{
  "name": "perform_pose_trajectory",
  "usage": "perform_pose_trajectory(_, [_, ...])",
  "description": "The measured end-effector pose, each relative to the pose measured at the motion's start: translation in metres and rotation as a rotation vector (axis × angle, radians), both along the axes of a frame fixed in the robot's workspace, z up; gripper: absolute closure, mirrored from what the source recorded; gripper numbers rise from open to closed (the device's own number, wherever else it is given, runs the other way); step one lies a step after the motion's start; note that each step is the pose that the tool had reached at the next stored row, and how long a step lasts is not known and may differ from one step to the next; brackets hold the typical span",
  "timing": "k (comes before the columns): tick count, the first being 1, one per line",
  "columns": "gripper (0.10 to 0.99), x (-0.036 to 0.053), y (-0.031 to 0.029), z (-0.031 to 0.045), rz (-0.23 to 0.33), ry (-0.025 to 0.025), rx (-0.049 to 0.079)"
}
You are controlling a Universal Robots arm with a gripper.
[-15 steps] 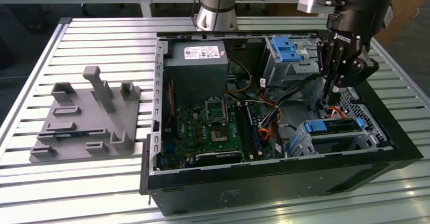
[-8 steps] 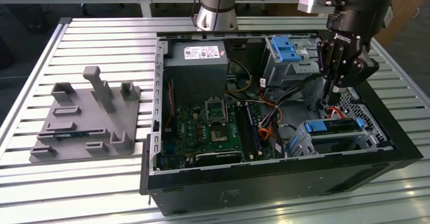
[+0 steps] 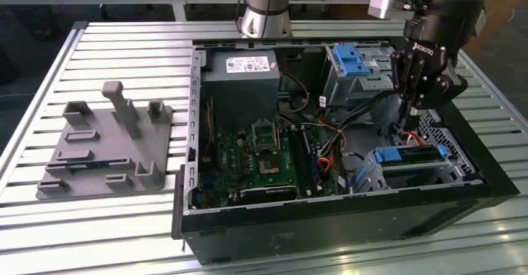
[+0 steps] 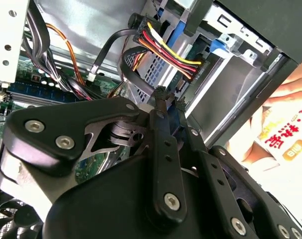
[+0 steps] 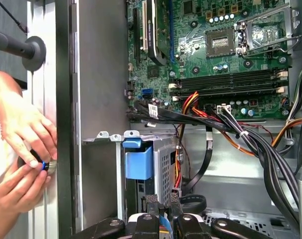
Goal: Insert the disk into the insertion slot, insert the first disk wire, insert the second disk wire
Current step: 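Insert the second disk wire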
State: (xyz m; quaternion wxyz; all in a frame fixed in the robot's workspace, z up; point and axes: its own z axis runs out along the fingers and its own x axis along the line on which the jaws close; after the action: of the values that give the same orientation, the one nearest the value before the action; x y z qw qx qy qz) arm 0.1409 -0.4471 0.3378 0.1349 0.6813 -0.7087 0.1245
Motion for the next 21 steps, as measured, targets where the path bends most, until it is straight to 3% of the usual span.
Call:
perform_pose_trajectory(10, [0.886, 0.0028, -0.0127, 0.0009, 0.000, 0.0000, 0.051])
perform_pose_trajectory(21, [0.886, 0.0040, -0.0253, 0.0008, 0.000, 0.0000, 0.151])
